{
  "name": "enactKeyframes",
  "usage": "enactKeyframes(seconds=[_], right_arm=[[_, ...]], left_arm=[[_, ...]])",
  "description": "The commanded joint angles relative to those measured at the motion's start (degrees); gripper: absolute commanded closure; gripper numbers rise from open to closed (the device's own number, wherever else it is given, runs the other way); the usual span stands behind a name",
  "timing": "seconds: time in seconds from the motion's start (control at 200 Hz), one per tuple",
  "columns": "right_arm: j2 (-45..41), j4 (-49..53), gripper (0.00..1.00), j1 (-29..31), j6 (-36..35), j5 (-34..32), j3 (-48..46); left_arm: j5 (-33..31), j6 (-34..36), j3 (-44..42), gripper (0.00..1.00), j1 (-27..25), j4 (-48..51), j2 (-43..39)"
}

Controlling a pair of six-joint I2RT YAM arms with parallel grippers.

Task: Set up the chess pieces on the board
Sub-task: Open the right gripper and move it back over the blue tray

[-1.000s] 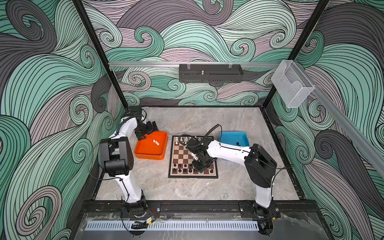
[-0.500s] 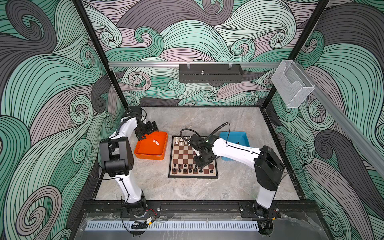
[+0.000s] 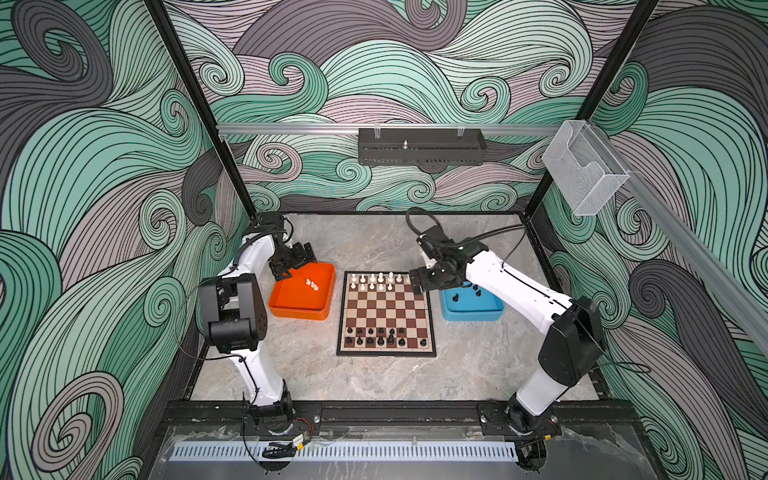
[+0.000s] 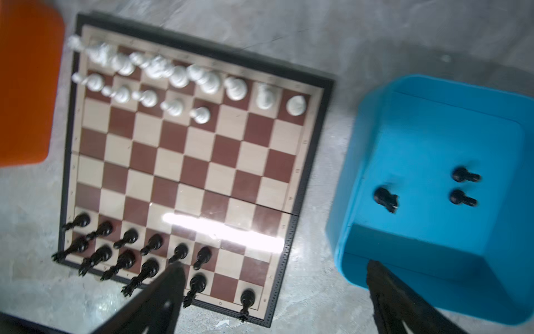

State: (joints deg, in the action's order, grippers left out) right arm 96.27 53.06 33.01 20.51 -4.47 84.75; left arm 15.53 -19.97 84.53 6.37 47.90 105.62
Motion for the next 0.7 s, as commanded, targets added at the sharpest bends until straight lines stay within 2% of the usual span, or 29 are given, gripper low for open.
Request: enactKeyframes(seconds=[0.0,0.26,0.43,0.696], right_arm=[[-0.5,0.6,0.00,-4.7,0.4,-1.4,0.8],[-0.4,-1.1,0.00,-16.2,-1.8,3.6,-2.9],[2.1,-1.1,0.02,-21.6,-2.8,6.1,-3.1],[6.5,-2.6,0.20,-26.8,-3.8,9.8,-4.3]], left_arm=[[-1.7,1.5,0.2,0.01,-1.8,-0.1,-0.5],[-3.9,6.8,0.6,0.01,-8.3,-1.1,-3.8],[-4.3,9.0,1.2,0.01,-16.8,-2.3,-5.0],[-3.5,8.7,9.5,0.01,-25.1,-0.1,-0.3]])
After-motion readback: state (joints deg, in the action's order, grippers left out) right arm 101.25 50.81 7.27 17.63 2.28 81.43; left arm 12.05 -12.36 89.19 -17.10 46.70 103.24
